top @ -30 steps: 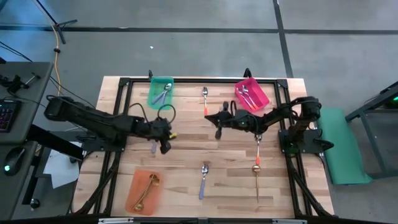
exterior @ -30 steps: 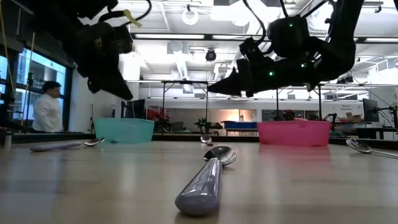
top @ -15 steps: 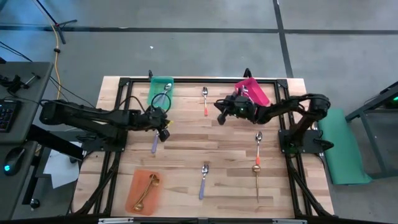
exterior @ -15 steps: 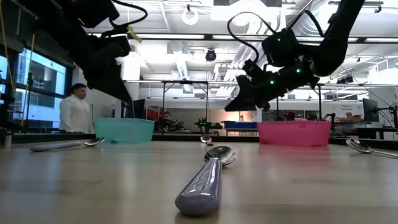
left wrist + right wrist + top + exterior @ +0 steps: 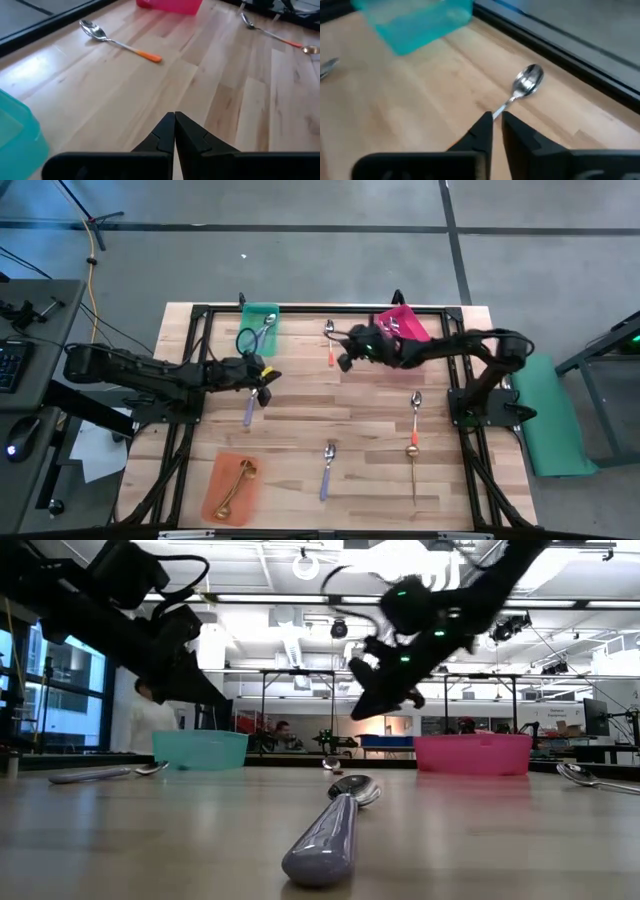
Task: Sort silverware by color (type)
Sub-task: Put the orange spoon into the pink bin
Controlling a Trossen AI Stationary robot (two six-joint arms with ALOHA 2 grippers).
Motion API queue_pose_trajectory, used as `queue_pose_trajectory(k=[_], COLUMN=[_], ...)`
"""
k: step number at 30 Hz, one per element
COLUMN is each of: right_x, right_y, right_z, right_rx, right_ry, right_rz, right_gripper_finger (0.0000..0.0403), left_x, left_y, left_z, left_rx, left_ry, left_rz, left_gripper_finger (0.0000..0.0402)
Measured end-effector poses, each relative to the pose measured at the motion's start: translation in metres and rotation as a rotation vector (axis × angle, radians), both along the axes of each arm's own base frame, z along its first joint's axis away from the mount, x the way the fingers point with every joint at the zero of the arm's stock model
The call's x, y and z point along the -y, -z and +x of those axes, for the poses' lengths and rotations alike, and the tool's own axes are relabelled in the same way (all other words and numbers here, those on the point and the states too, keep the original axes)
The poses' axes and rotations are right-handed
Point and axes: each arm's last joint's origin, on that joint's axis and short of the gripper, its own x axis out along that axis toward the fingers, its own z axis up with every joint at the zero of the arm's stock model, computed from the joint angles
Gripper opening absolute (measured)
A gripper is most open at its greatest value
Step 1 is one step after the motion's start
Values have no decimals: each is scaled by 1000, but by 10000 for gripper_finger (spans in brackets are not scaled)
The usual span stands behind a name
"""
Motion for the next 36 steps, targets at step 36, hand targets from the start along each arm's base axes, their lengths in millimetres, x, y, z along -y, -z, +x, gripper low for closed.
queue_pose_trajectory(k=[36], right_x=[70], right_y=[47], right_z=[77], right_rx=[-347], right_ry=[157], right_rz=[354], right_gripper_finger=[4], left_x=[13], left_y=[5], left_z=[-2], left_rx=[-12], left_ry=[95], left_rz=[66], left_gripper_finger=[3])
